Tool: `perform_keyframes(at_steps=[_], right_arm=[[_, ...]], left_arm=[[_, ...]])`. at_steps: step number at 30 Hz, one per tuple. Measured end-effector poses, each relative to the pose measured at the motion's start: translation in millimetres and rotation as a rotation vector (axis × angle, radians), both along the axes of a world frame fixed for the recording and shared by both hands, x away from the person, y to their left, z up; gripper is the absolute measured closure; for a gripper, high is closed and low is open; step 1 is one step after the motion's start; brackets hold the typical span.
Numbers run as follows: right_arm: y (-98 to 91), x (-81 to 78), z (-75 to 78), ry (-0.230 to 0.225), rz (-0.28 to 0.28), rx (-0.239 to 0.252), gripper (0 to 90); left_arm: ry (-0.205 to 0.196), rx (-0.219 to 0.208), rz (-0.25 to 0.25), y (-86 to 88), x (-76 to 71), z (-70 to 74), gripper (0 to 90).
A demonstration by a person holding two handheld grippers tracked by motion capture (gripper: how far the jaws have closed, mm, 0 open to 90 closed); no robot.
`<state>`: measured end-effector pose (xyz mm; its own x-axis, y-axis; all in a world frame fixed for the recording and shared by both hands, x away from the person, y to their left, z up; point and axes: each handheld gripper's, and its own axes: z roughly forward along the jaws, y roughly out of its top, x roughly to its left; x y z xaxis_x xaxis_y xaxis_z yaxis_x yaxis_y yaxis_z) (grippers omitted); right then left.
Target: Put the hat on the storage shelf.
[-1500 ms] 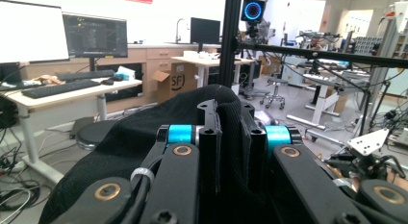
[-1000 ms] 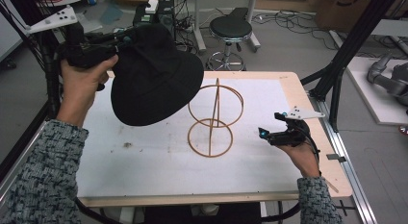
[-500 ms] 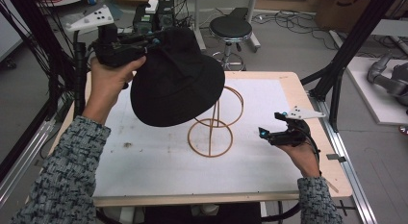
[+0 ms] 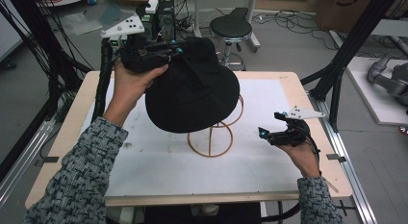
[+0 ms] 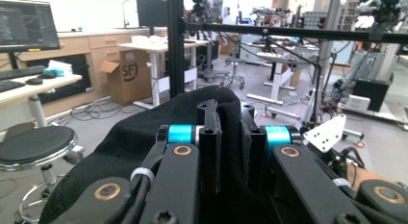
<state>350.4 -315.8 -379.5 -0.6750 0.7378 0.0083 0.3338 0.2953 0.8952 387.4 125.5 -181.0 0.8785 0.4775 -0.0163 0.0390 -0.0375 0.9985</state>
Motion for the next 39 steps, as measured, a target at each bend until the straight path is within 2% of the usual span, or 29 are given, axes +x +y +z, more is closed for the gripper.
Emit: perform_keyframes(at_steps=[1, 4, 6, 14, 25, 30, 32, 36, 39], right_arm=[[-0.2, 0.2, 0.2, -0.003, 0.001, -0.001, 7.6], [-0.2, 0.0, 0.7, -0.003, 0.001, 0.001, 7.6], [0.0, -0.2, 0.9, -0.005, 0.002, -0.002, 7.6], [0.2, -0.9, 1.2, 0.001, 0.001, 0.001, 7.6], [-0.2, -0.8, 1.2, -0.003, 0.003, -0.001, 7.6], [-1.3, -0.7, 0.8, 0.000, -0.001, -0.001, 7.6], [-1.5, -0.8, 0.6, 0.001, -0.002, -0.002, 7.6], [-1.8, -1.1, 0.9, -0.001, 0.002, 0.003, 7.6], [-2.2, -1.4, 1.3, -0.001, 0.000, 0.004, 7.6]], left_arm=[[0.001, 0.008, -0.011, -6.6, -1.0, -1.8, 81.6], [-0.004, 0.020, -0.017, -12.6, -2.1, -3.3, 81.6], [-0.019, 0.013, -0.020, -19.3, -3.1, -7.0, 81.6], [-0.008, 0.030, -0.034, -35.1, 0.0, -19.0, 81.6], [-0.003, 0.077, -0.049, -57.7, 3.5, -33.3, 81.6], [-0.014, 0.107, -0.055, -67.0, 3.5, -37.7, 81.5], [-0.025, 0.136, -0.064, -72.5, 2.9, -40.3, 81.5], [-0.026, 0.146, -0.071, -78.3, 2.5, -44.7, 81.4], [-0.018, 0.138, -0.072, -78.8, 3.2, -47.2, 81.4]])
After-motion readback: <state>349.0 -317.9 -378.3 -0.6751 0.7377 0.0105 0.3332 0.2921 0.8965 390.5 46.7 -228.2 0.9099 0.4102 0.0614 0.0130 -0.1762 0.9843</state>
